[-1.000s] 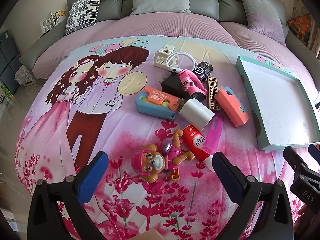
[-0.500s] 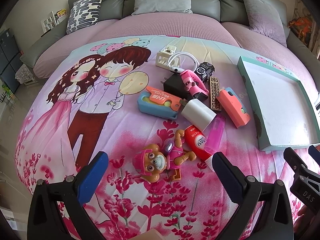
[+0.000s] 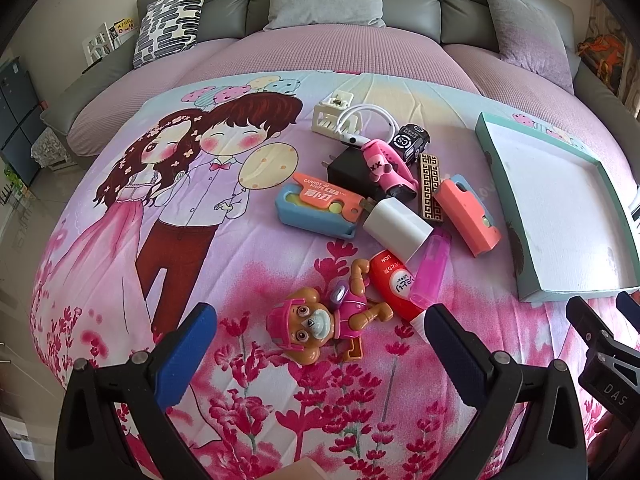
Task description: Organize rigid objects
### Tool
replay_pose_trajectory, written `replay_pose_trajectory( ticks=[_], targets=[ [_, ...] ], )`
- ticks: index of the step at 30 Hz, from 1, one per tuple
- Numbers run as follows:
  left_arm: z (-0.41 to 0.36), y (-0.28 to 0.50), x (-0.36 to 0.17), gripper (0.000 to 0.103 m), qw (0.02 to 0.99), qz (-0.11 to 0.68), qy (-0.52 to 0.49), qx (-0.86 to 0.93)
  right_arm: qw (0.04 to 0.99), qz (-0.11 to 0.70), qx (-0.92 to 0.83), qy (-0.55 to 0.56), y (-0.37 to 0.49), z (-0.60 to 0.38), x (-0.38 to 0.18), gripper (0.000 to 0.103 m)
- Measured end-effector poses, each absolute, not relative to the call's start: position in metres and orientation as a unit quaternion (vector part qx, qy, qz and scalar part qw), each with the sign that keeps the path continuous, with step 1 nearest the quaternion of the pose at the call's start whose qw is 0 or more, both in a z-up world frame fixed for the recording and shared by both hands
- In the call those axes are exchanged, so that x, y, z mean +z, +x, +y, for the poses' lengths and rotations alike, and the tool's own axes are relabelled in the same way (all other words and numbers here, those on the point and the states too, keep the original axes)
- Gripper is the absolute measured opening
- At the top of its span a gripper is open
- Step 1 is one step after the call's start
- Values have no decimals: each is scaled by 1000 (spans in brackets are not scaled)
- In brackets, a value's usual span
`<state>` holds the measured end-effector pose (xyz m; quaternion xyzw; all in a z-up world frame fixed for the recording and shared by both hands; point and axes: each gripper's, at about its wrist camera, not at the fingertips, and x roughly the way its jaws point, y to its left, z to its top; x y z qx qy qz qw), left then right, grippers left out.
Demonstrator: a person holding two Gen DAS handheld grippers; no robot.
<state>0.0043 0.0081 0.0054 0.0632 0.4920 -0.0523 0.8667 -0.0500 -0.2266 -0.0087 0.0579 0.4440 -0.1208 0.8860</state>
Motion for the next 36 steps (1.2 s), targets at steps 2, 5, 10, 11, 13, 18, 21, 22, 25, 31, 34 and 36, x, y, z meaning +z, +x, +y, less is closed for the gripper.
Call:
replay_pose_trajectory(
  ticks=[2, 5, 10, 11, 13, 18, 21, 22, 25, 31, 34, 36],
  targets=[
    [8, 4, 5, 103, 867, 492, 64, -53, 886, 444, -121, 58, -50, -226, -9, 103],
    [8, 5, 5, 103, 867, 492, 63, -52, 886, 444, -122, 59, -50, -226, -10, 103],
    [15, 5, 8, 103, 871, 487, 54, -42, 891, 436, -114, 59, -50, -224, -6, 103],
    [19, 5, 10, 103, 872, 485, 48, -36, 891, 436, -110, 58, -50, -222, -5, 103],
    [34, 7, 17, 103, 879, 476, 20, -21, 896, 431, -98, 53, -49, -216, -2, 103],
    [73, 10, 23, 103, 887, 461, -36, 16, 906, 417, -55, 46, -41, -188, 8, 103],
    [87, 12, 17, 103, 885, 462, -43, 33, 908, 416, -11, 50, -33, -165, 12, 103],
    [91, 12, 15, 103, 884, 463, -49, 36, 908, 416, 2, 47, -30, -156, 12, 103],
    [102, 16, 5, 103, 877, 472, -77, 35, 906, 421, 25, 40, -20, -135, 8, 103],
    [119, 20, -10, 103, 865, 482, -132, 44, 893, 443, 47, 59, -2, -116, -8, 86],
    [116, 22, -15, 103, 864, 488, -112, 51, 886, 454, 50, 74, 8, -112, -15, 80],
    [114, 22, -14, 103, 869, 482, -95, 58, 886, 454, 53, 78, 13, -110, -17, 72]
  ],
)
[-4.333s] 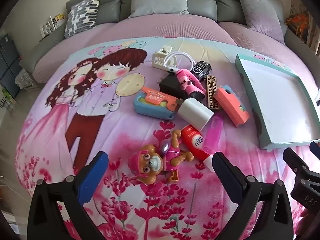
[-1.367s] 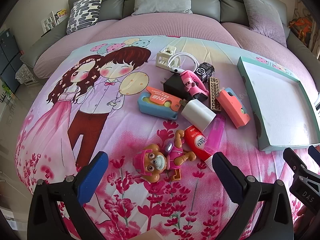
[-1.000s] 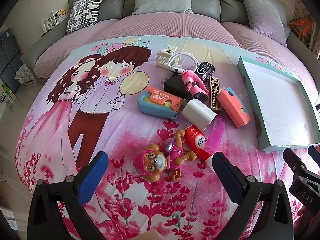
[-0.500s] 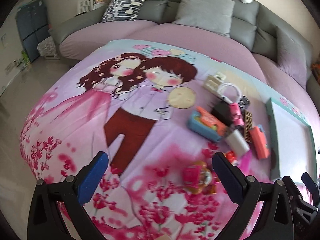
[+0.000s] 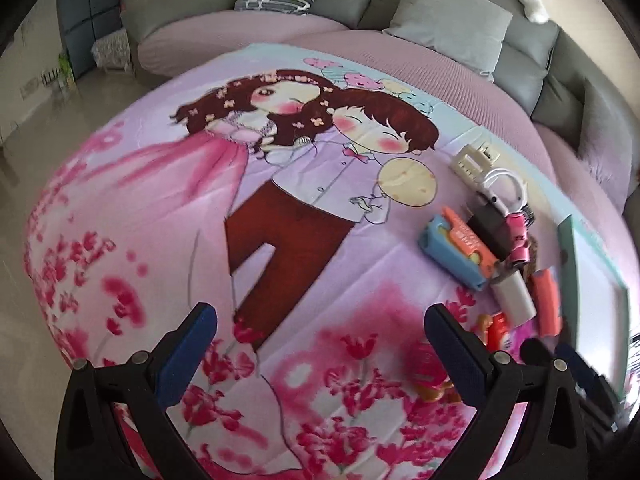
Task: Organize rigid objects
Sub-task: 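Grasp the pink lighter with the right tool while the left tool grasps the toy dog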
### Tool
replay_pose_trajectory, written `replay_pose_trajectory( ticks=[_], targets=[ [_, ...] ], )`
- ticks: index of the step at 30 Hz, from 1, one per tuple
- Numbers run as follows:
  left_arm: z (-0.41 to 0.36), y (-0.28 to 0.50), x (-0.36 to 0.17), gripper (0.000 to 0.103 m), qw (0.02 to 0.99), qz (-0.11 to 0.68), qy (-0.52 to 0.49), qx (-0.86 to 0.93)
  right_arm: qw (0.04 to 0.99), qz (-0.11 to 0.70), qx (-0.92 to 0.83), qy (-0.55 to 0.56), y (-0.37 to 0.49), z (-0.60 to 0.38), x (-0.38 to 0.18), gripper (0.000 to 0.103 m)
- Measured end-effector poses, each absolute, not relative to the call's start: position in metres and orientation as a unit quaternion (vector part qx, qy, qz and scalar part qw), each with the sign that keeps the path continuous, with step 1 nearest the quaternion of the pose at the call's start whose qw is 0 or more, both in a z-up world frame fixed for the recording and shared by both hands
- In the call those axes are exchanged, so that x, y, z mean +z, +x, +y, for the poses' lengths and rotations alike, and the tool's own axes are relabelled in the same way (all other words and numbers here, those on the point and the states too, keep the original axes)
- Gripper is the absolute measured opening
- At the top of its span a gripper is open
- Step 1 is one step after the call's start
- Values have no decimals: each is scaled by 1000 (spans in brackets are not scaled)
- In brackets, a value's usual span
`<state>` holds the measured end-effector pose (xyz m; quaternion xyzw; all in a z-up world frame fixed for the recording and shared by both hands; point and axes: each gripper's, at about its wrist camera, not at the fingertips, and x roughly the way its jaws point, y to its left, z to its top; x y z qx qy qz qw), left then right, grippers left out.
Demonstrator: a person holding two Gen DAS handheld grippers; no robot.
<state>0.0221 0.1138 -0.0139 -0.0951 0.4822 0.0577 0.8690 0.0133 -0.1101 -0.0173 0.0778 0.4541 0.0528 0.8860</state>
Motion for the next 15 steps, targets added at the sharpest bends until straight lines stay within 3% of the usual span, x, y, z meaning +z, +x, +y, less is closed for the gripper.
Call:
replay_pose_trajectory(
  ticks=[7, 12, 15],
  targets=[
    [114, 25, -18, 103, 869, 482, -108, 33, 874, 475, 43, 88, 31, -113, -29, 46],
    [104, 27, -24, 103, 861, 498, -105, 10, 867, 485, 45, 106, 29, -122, -37, 43],
    [96, 27, -26, 103, 858, 505, -98, -6, 866, 490, 38, 98, 26, -125, -40, 35]
  ],
)
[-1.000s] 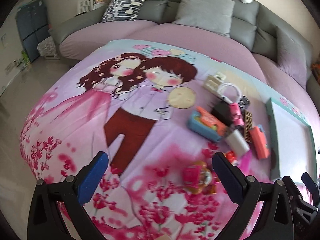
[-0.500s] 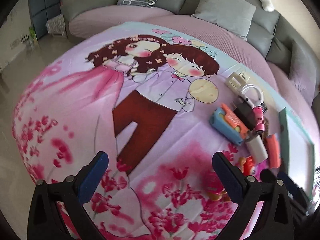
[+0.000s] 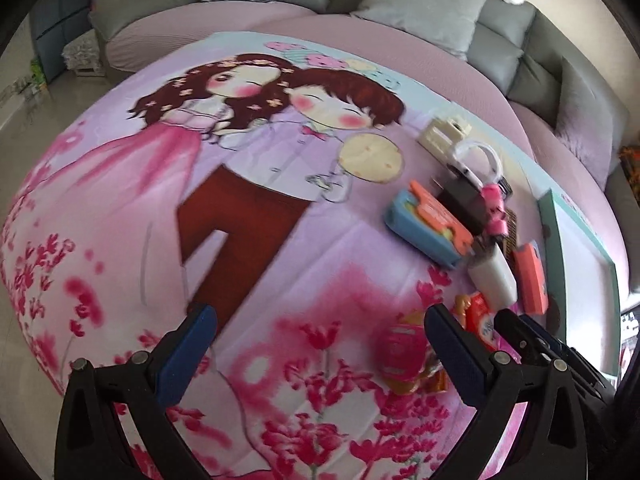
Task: Organize rigid objects
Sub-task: 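Grasp the pink lighter with the right tool while the left tool grasps the toy dog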
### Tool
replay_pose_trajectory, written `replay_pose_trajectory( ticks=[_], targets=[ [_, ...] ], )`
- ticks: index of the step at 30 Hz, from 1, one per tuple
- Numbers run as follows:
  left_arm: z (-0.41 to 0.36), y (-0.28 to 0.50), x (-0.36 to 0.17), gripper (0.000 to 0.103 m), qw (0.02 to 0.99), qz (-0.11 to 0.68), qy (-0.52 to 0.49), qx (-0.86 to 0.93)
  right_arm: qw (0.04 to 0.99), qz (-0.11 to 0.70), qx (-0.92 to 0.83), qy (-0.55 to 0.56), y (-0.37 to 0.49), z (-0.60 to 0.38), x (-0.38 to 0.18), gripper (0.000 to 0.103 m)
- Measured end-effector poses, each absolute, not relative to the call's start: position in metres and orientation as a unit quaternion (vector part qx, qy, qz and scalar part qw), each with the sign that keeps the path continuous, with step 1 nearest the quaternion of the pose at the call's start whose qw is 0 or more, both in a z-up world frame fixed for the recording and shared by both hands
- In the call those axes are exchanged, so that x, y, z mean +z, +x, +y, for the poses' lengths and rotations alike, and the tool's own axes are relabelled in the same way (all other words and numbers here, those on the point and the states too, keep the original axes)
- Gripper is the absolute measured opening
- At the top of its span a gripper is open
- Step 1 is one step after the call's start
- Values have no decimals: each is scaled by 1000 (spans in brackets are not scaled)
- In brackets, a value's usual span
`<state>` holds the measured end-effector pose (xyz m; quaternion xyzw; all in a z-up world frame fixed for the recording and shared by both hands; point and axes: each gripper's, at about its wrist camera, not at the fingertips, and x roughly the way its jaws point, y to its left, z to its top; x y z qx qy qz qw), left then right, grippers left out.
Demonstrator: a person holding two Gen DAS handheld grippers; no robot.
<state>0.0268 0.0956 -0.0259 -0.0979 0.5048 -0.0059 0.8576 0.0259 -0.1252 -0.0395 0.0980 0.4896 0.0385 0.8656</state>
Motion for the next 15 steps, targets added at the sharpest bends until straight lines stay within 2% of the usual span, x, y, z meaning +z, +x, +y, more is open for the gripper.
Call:
replay_pose_trajectory(
  ticks=[5, 15],
  targets=[
    [78, 26, -27, 103, 852, 513, -92, -43, 861, 496, 33, 103, 23, -133, -46, 27],
    [54, 26, -38, 103, 838, 538, -61, -65, 864, 498, 25, 70, 22, -132, -47, 24]
  ],
)
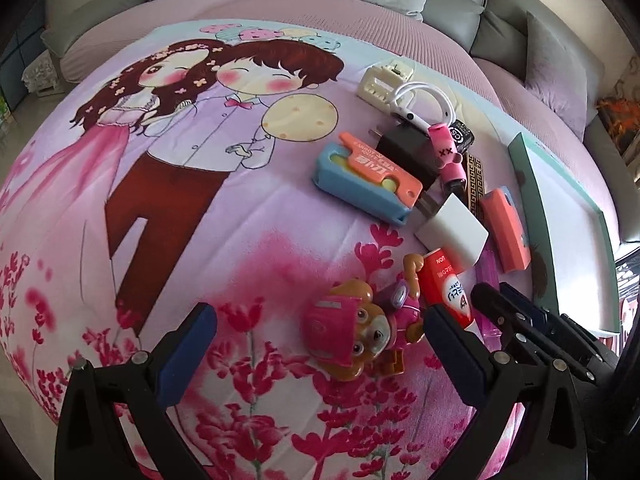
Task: Organize rigid objects
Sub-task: 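Grasp the pink lighter with the right tool while the left tool grasps the toy dog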
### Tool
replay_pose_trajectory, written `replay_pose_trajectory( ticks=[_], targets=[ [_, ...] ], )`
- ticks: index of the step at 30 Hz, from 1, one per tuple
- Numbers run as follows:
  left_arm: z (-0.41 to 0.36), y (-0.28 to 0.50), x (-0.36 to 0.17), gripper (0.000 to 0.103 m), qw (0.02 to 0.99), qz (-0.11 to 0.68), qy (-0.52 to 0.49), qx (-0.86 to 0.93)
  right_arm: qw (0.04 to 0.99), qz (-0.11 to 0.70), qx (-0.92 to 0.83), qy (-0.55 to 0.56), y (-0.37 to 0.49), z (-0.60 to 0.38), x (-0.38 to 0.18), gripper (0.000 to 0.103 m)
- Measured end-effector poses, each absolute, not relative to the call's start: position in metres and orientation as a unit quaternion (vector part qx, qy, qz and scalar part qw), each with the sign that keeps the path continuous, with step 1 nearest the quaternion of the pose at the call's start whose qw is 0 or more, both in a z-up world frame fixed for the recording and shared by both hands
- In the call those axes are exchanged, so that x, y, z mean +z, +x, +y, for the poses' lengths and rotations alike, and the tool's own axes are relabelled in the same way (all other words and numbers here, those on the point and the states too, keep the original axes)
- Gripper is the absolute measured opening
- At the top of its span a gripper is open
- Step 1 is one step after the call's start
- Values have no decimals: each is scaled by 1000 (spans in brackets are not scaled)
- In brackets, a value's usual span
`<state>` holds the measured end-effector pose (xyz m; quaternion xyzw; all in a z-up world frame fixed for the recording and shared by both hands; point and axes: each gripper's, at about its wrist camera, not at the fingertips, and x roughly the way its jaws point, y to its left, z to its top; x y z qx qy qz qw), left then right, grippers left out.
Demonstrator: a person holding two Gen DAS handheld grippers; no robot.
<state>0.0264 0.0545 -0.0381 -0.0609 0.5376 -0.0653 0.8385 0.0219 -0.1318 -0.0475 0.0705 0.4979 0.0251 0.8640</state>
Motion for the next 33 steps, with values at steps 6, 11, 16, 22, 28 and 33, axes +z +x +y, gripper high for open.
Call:
replay_pose_trajectory(
  ticks=[6, 11, 16, 22, 28, 33],
  targets=[
    [55, 29, -43, 103, 827, 549, -81, -90, 863, 499, 31, 73, 18, -135, -45, 24],
    [45, 29, -45, 103, 828, 547, -67, -103, 861, 502, 31, 79, 15, -143, -45, 24],
    [34, 32, -49, 103, 824, 552, -57, -109, 861, 504, 26, 67, 13, -146, -44, 24],
    [25, 40, -54, 103, 825, 554, -48, -96, 863, 501, 24, 63, 14, -146, -46, 24],
    [38, 39, -55, 103, 826, 558, -41, -61, 866, 497, 22, 45, 17, -140, -46, 27],
    [44, 40, -56, 103, 829, 555, -48, -51, 870, 492, 20, 34, 20, -136, -47, 28]
  ],
)
